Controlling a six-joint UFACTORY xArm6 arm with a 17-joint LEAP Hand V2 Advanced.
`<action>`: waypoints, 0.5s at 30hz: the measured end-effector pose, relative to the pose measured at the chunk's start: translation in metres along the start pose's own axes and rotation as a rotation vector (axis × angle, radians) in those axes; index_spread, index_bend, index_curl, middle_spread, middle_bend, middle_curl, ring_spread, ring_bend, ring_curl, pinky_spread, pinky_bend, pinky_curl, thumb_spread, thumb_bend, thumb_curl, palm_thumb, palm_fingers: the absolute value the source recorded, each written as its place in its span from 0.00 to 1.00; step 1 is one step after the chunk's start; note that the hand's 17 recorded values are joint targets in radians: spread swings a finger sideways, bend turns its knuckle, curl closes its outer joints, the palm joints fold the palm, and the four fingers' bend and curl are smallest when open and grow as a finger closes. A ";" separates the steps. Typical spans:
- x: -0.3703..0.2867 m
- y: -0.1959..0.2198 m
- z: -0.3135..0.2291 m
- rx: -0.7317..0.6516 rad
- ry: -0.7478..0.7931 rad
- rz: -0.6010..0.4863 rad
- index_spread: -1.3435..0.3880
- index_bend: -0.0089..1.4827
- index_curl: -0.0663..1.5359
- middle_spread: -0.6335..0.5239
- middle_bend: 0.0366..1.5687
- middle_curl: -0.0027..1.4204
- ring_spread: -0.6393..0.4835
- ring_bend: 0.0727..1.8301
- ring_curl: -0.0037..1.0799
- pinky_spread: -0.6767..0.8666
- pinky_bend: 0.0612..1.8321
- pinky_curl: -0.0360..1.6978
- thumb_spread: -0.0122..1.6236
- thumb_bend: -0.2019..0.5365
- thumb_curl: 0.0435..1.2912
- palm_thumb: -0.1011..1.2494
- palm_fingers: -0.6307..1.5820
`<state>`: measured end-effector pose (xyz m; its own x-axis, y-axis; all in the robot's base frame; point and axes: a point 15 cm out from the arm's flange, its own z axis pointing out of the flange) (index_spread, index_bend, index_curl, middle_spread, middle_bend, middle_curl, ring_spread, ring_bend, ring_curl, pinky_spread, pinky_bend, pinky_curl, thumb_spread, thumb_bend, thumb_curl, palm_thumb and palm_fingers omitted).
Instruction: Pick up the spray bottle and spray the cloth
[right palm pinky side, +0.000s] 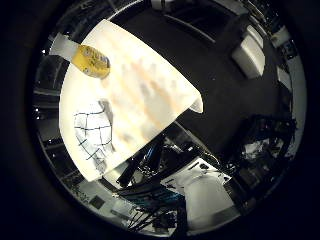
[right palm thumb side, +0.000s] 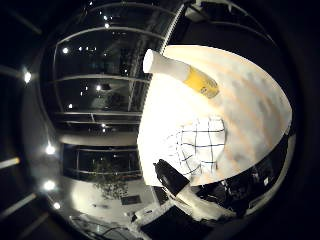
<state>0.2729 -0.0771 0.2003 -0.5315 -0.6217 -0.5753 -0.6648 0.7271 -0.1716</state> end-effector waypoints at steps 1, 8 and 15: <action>-0.001 -0.001 0.001 0.005 0.002 -0.008 0.72 0.10 0.17 0.79 0.10 0.22 0.85 0.18 0.24 0.74 0.27 0.20 0.59 0.23 0.21 0.43 0.27; -0.001 -0.009 0.023 0.008 0.036 -0.054 0.73 0.10 0.17 0.78 0.10 0.22 0.85 0.18 0.24 0.74 0.27 0.20 0.59 0.23 0.21 0.43 0.27; -0.018 -0.015 0.038 0.039 -0.069 -0.053 0.73 0.10 0.18 0.77 0.11 0.23 0.83 0.19 0.25 0.74 0.27 0.20 0.59 0.24 0.21 0.44 0.28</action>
<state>0.3125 -0.0654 0.1826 -0.4580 -0.6388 -0.6182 -0.6692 0.7055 -0.2333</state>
